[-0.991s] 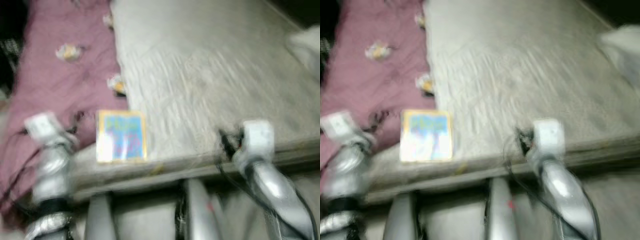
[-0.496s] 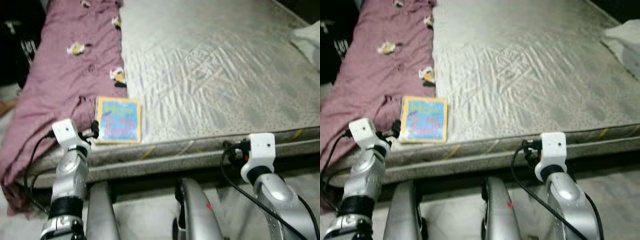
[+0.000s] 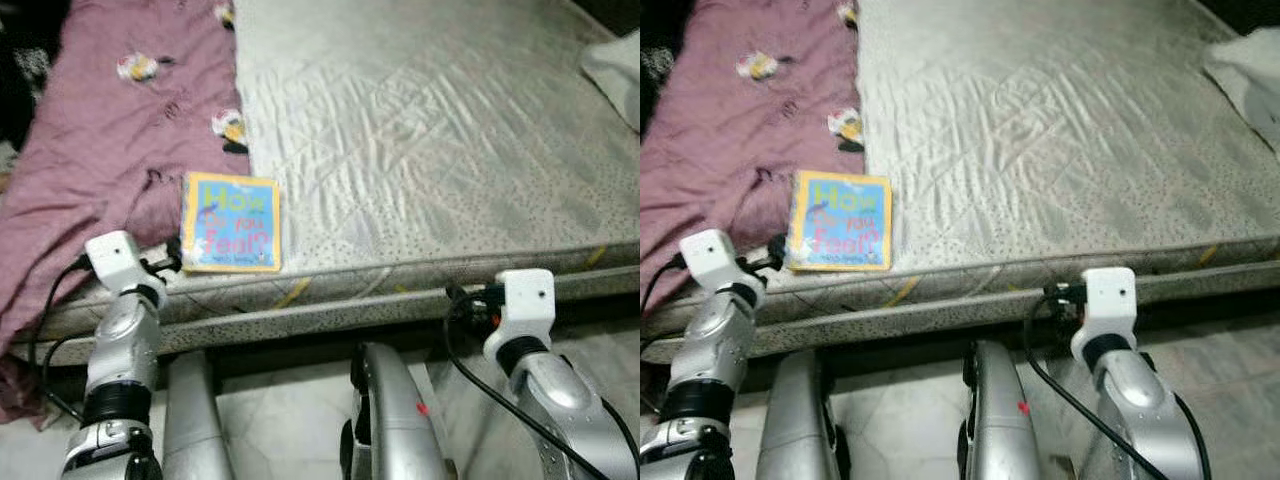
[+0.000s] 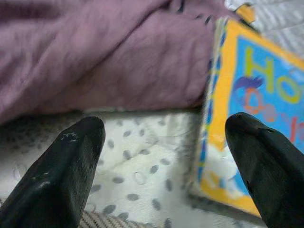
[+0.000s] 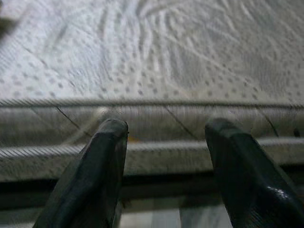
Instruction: Clean up the room
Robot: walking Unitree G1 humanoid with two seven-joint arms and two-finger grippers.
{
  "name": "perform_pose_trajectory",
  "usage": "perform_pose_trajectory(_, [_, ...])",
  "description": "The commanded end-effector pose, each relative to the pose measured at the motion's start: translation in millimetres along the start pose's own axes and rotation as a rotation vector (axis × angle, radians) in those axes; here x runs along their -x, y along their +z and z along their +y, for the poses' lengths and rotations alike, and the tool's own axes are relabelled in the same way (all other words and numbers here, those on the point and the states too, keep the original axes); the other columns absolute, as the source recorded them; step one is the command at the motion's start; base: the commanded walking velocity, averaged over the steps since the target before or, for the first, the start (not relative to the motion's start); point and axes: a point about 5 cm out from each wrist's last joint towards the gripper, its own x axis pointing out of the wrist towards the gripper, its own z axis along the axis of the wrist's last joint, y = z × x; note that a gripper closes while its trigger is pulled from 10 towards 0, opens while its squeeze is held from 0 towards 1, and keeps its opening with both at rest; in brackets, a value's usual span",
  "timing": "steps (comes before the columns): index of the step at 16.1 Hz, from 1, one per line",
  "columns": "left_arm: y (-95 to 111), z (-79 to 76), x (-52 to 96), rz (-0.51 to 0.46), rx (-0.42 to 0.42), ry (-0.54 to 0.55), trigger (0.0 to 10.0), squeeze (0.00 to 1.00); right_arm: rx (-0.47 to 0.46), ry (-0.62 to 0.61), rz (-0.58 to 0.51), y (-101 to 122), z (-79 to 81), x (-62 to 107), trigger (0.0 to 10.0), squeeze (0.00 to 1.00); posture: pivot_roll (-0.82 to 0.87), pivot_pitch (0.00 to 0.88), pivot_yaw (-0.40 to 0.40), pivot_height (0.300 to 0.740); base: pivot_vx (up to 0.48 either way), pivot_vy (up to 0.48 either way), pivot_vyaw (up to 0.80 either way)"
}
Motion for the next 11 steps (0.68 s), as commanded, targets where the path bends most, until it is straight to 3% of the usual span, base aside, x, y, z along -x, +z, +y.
perform_pose_trajectory(1, [2,2.0,-2.1,-0.002,0.000,0.011,10.0,0.00,0.010,-0.015,-0.004,3,-5.2,4.4,10.0,0.00,-0.17,0.141,-0.054,0.500,0.000,0.000,0.00])
perform_pose_trajectory(4, [3,-0.7,-9.3,0.018,0.003,-0.007,10.0,0.00,0.013,-0.033,-0.007,5,-7.2,7.8,10.0,0.00,-0.19,0.149,-0.058,0.500,0.000,0.000,0.00])
perform_pose_trajectory(7, [5,-18.1,-19.9,0.035,0.013,-0.053,10.0,0.00,0.028,-0.043,-0.008,7,-8.7,9.5,10.0,0.00,-0.21,0.144,-0.060,0.500,0.000,0.000,0.00])
perform_pose_trajectory(11, [0,-26.9,-24.8,0.080,0.039,-0.080,10.0,0.00,0.034,-0.059,-0.011,9,-11.5,13.4,10.0,0.00,-0.23,0.141,-0.052,0.500,0.000,0.000,0.00])
